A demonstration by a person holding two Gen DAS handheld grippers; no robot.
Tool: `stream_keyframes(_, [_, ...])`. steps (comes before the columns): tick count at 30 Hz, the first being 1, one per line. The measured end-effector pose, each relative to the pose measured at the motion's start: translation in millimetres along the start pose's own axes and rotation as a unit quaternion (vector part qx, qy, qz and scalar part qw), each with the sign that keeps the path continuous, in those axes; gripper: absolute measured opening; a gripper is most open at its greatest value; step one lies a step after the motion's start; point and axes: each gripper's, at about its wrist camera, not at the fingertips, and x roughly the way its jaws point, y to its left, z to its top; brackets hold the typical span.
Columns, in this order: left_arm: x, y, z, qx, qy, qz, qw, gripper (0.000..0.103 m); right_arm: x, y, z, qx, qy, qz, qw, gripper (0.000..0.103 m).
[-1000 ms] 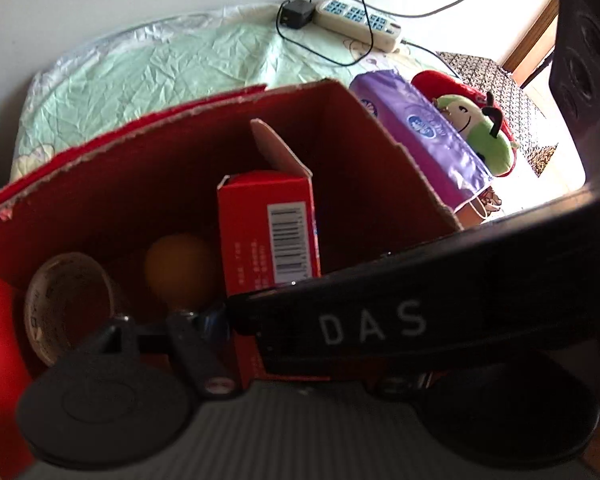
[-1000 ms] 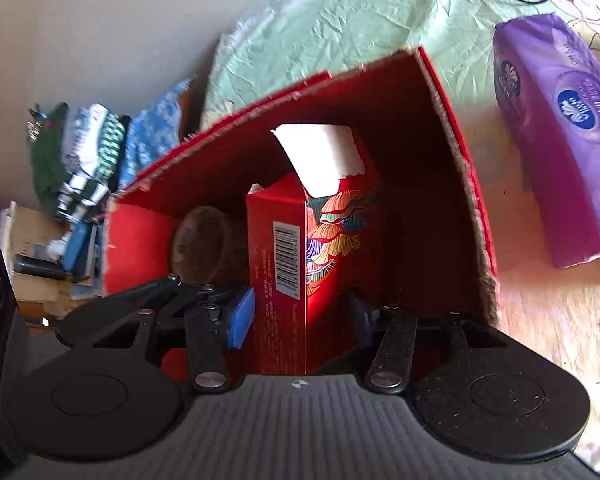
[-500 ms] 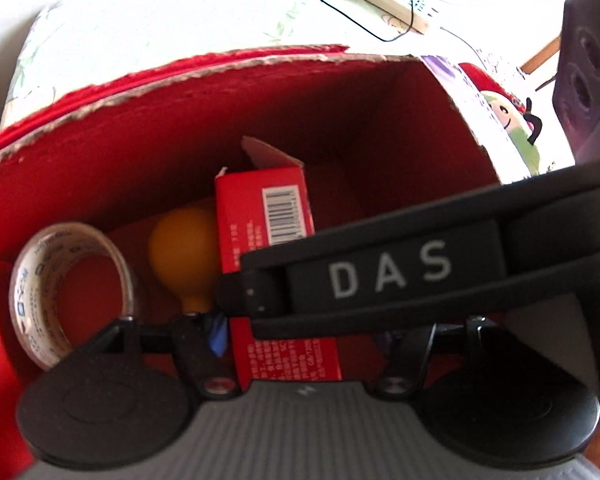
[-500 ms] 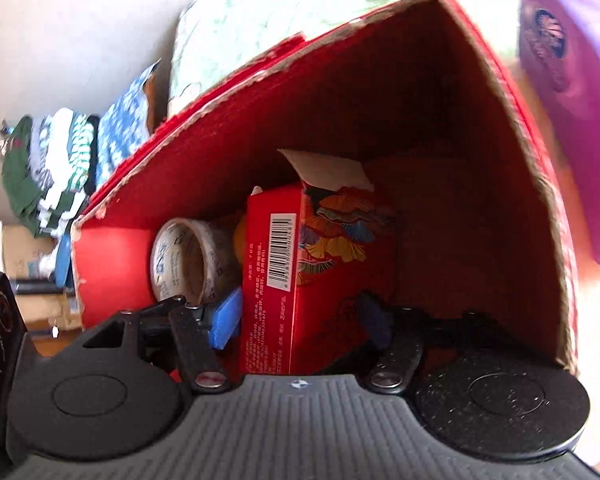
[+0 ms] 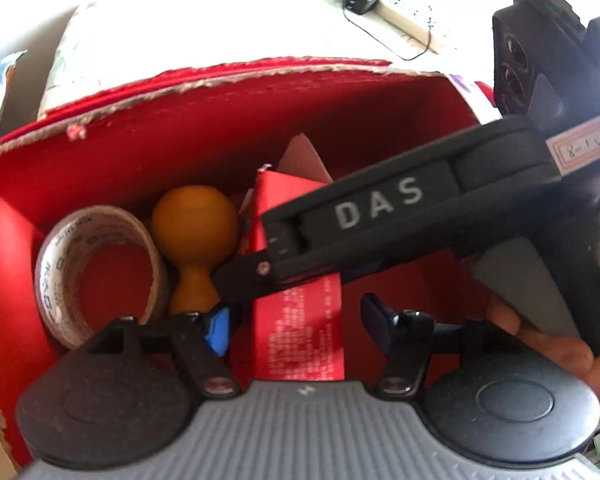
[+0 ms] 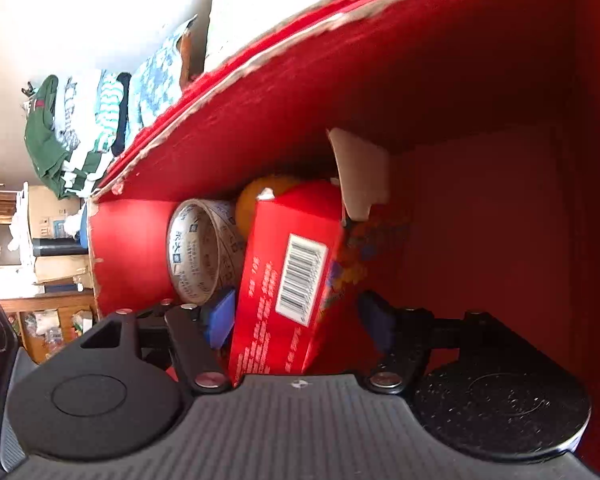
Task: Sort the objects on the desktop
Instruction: 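Lower the red gift box into the red box and open the right gripper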
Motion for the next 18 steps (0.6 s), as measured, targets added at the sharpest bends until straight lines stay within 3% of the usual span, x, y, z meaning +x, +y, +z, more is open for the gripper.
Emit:
stream_keyframes(3, [-7.3,5.6,-0.6,-0.010,-0.003,-0.011,0.9999,0.078,-14.5,-1.9,-5.2,-0.002,-0.018,0.004,1.000,0.071])
stream_keyframes(9, [-37.6,9.7,-20.2,0.026,-0.015,-0.027,0.9992,0.077,-43.7,-13.4,-15.3,0.006,-0.066,-0.006,0.998,0.074])
stream_keyframes(15, [-40.0,2.1,-38.7,0.039,0.007,-0.081,0.9959,0.072,-34.2,-20.9,-1.2,0.031,-0.076,0.017,0.996,0.066])
stream_keyframes(18, [-35.2,2.3,-36.8,0.028,0.017,-0.082,0.9961,0.075,-22.0,-2.0,5.9,0.001,-0.070,-0.009,0.998,0.071])
